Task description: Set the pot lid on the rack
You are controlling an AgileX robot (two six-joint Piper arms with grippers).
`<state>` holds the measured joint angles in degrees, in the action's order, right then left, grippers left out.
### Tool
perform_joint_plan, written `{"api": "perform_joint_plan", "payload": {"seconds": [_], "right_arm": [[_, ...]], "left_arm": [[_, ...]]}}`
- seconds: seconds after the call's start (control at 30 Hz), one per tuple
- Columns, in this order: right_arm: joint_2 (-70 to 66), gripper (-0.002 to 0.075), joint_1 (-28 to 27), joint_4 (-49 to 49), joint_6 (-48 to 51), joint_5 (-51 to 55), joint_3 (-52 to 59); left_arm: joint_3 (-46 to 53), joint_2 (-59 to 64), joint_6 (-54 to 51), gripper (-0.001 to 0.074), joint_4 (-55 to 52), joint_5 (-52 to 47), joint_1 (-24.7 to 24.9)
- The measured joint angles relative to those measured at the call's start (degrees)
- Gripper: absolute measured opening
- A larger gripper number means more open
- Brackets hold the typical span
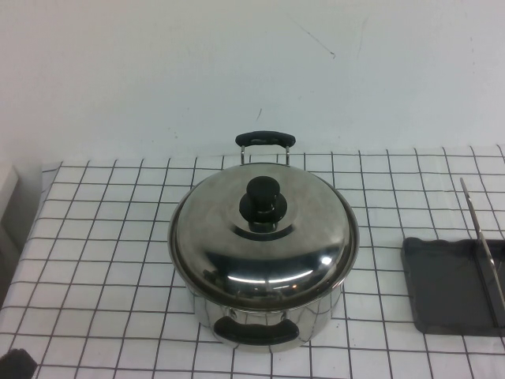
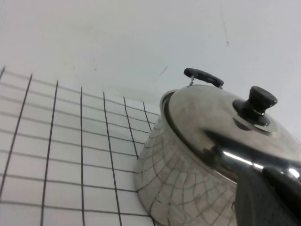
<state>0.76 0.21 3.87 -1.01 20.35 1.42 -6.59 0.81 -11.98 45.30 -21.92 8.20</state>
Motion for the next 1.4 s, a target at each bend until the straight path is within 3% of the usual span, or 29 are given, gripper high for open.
{"api": "perform_joint_plan", "payload": {"seconds": [0.23, 0.37, 0.53, 0.7, 0.8, 0.9, 1.03, 1.1, 1.23, 1.4], "right_arm": [[0.0, -0.0003, 0.0, 0.0, 0.0, 0.0, 0.0], [0.0, -0.0003, 0.0, 0.0, 0.0, 0.0, 0.0], [0.0, -0.0003, 0.0, 0.0, 0.0, 0.0, 0.0], [0.0, -0.0003, 0.0, 0.0, 0.0, 0.0, 0.0], [0.0, -0.0003, 0.0, 0.0, 0.0, 0.0, 0.0], [0.0, -0.0003, 0.0, 0.0, 0.0, 0.0, 0.0], [0.0, -0.0003, 0.0, 0.0, 0.0, 0.0, 0.0], [0.0, -0.0003, 0.0, 0.0, 0.0, 0.0, 0.0], [0.0, -0.0003, 0.0, 0.0, 0.0, 0.0, 0.0], [0.0, -0.0003, 0.0, 0.0, 0.0, 0.0, 0.0]], "left_arm": [[-12.3, 13.9, -19.7, -0.0001, 0.6, -5.4, 0.1], [-16.7, 20.5, -23.2, -0.0001, -3.5, -5.2, 0.1], [-21.0, 27.0, -5.6, -0.0001, -21.5, 0.2, 1.4], [-21.4, 31.6, 19.7, 0.0021, -44.2, 9.7, 11.3], [-21.4, 36.6, 27.8, 0.0099, -52.8, 17.3, 19.9], [-21.5, 43.0, 28.0, 0.0266, -55.8, 26.0, 25.5], [-21.8, 54.0, 25.2, 0.0497, -54.8, 39.1, 27.5], [-22.9, 59.2, 25.1, 0.0571, -54.3, 43.0, 27.5], [-26.0, 68.9, 25.1, 0.062, -54.2, 47.7, 27.5], [-31.6, 77.5, 27.8, 0.0629, -57.4, 51.6, 27.5]]}}
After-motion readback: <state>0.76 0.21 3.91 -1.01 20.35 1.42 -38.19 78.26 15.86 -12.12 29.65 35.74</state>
